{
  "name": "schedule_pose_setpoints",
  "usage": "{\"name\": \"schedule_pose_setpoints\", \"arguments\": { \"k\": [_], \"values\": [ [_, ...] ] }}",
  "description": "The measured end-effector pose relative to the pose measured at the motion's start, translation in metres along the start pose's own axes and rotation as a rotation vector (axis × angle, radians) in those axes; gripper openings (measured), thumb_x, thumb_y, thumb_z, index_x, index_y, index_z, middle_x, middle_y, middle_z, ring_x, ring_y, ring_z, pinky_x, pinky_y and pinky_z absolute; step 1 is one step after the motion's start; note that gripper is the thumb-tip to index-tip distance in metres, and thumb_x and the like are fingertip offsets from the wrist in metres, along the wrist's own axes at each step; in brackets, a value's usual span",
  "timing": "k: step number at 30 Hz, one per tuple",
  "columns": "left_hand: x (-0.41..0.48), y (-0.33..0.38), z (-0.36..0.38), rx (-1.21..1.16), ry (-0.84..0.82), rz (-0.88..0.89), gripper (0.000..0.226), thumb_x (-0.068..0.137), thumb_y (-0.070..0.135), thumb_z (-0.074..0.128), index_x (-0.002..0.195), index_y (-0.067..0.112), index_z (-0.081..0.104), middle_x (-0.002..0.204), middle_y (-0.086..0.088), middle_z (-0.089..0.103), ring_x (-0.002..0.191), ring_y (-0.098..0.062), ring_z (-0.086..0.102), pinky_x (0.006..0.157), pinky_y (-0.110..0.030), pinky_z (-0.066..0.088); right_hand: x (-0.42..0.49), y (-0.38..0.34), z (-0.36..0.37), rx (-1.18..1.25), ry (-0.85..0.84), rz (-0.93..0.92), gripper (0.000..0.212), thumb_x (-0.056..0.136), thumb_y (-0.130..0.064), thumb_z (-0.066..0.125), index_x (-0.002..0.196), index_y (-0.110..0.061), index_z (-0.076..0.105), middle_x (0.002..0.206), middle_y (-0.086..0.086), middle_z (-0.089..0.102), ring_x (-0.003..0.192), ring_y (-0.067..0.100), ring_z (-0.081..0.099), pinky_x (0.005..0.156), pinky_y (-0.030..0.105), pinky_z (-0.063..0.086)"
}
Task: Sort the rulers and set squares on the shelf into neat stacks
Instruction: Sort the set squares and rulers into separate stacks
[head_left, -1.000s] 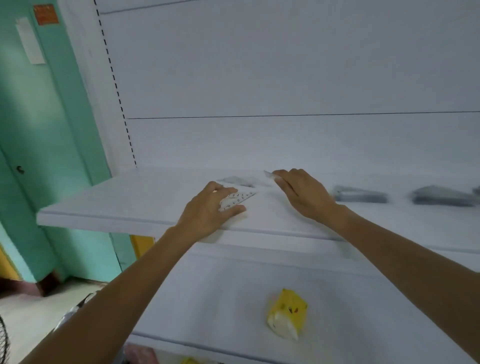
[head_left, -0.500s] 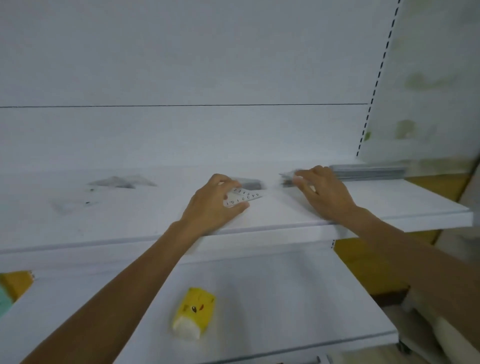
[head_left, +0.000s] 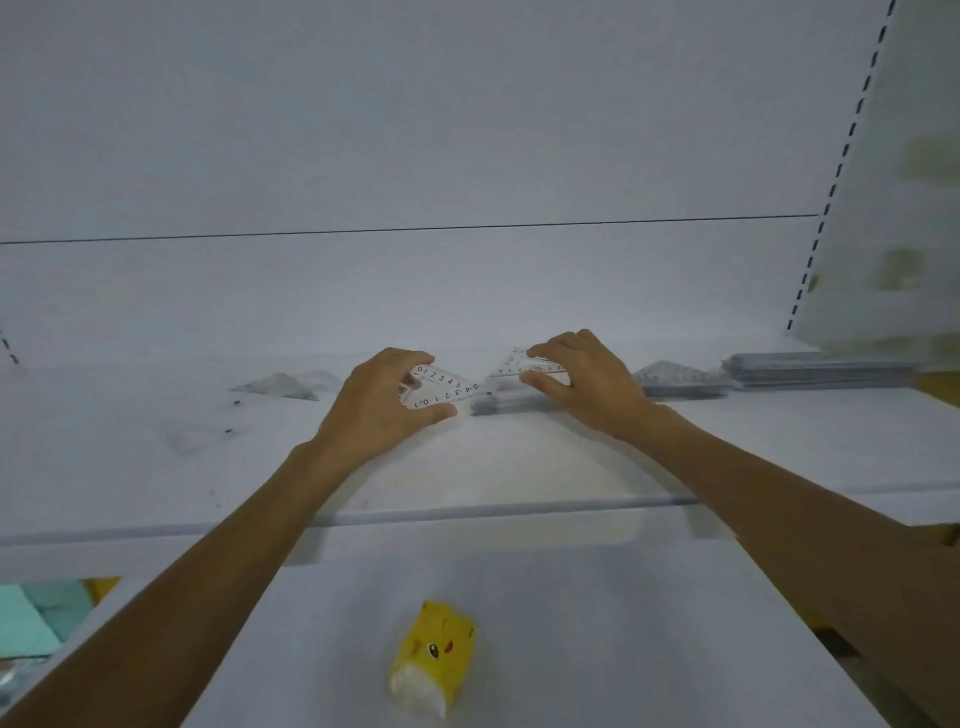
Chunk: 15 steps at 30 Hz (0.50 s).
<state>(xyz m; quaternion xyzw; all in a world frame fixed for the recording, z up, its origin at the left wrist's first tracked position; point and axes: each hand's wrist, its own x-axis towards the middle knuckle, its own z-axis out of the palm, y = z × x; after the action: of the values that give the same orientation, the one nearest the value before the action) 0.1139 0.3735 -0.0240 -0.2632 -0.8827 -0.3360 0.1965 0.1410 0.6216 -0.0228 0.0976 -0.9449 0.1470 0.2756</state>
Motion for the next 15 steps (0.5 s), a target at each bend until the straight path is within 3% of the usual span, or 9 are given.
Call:
{"name": "schedule_pose_setpoints", "arguments": {
  "k": [2, 5, 6, 9, 11, 15],
  "values": [
    [-0.005, -0.009, -0.007, -0.003, 0.01, -0.019, 0.057, 0.065, 0.039, 0.08, 0.116, 0.021, 0.06, 0.101, 0.011, 0.053, 0.079, 0.008, 0.052, 0.07, -0.007, 0.038, 0.009, -0.01, 0.009, 0.032, -0.023, -0.029, 0.038, 0.089, -0.042, 0.053, 0.118, -0.018, 0.061, 0.115, 0.0, 0.059, 0.11, 0.018, 0.046, 0.088, 0.029, 0.037],
    [-0.01, -0.023, -0.015, -0.007, 0.013, -0.032, 0.056, 0.064, 0.036, 0.082, 0.114, 0.021, 0.061, 0.101, 0.011, 0.054, 0.078, 0.01, 0.053, 0.069, -0.002, 0.039, 0.014, -0.019, 0.02, 0.131, -0.102, -0.022, 0.028, 0.086, -0.037, 0.057, 0.087, -0.01, 0.065, 0.09, 0.007, 0.065, 0.086, 0.022, 0.054, 0.074, 0.035, 0.044],
    [-0.011, -0.027, -0.016, -0.006, 0.009, -0.035, 0.057, 0.063, 0.036, 0.082, 0.114, 0.021, 0.062, 0.102, 0.01, 0.054, 0.078, 0.011, 0.052, 0.068, 0.0, 0.039, 0.013, -0.019, 0.023, 0.165, -0.104, -0.01, 0.031, 0.085, -0.036, 0.057, 0.088, -0.007, 0.064, 0.092, 0.01, 0.066, 0.086, 0.024, 0.056, 0.073, 0.037, 0.046],
    [-0.008, -0.032, -0.015, -0.017, 0.018, -0.05, 0.059, 0.063, 0.035, 0.083, 0.115, 0.02, 0.062, 0.101, 0.008, 0.054, 0.078, 0.011, 0.052, 0.067, -0.001, 0.039, 0.01, -0.014, 0.024, 0.202, -0.074, 0.046, 0.028, 0.084, -0.037, 0.059, 0.101, -0.016, 0.068, 0.107, -0.001, 0.067, 0.097, 0.013, 0.057, 0.077, 0.027, 0.042],
    [-0.005, -0.031, -0.012, -0.034, 0.021, -0.052, 0.059, 0.062, 0.034, 0.083, 0.116, 0.021, 0.061, 0.1, 0.009, 0.052, 0.078, 0.01, 0.051, 0.066, 0.0, 0.039, 0.011, -0.008, 0.024, 0.166, -0.123, 0.048, 0.03, 0.085, -0.037, 0.058, 0.103, -0.015, 0.068, 0.109, 0.001, 0.068, 0.101, 0.018, 0.059, 0.082, 0.028, 0.044],
    [-0.004, -0.025, -0.002, -0.025, -0.006, -0.017, 0.059, 0.064, 0.038, 0.081, 0.118, 0.024, 0.059, 0.108, 0.01, 0.051, 0.082, 0.003, 0.052, 0.07, -0.007, 0.038, 0.009, -0.006, 0.026, 0.129, -0.197, 0.066, 0.036, 0.089, -0.04, 0.054, 0.117, -0.019, 0.062, 0.123, -0.002, 0.061, 0.114, 0.017, 0.054, 0.089, 0.021, 0.034]
  ]
}}
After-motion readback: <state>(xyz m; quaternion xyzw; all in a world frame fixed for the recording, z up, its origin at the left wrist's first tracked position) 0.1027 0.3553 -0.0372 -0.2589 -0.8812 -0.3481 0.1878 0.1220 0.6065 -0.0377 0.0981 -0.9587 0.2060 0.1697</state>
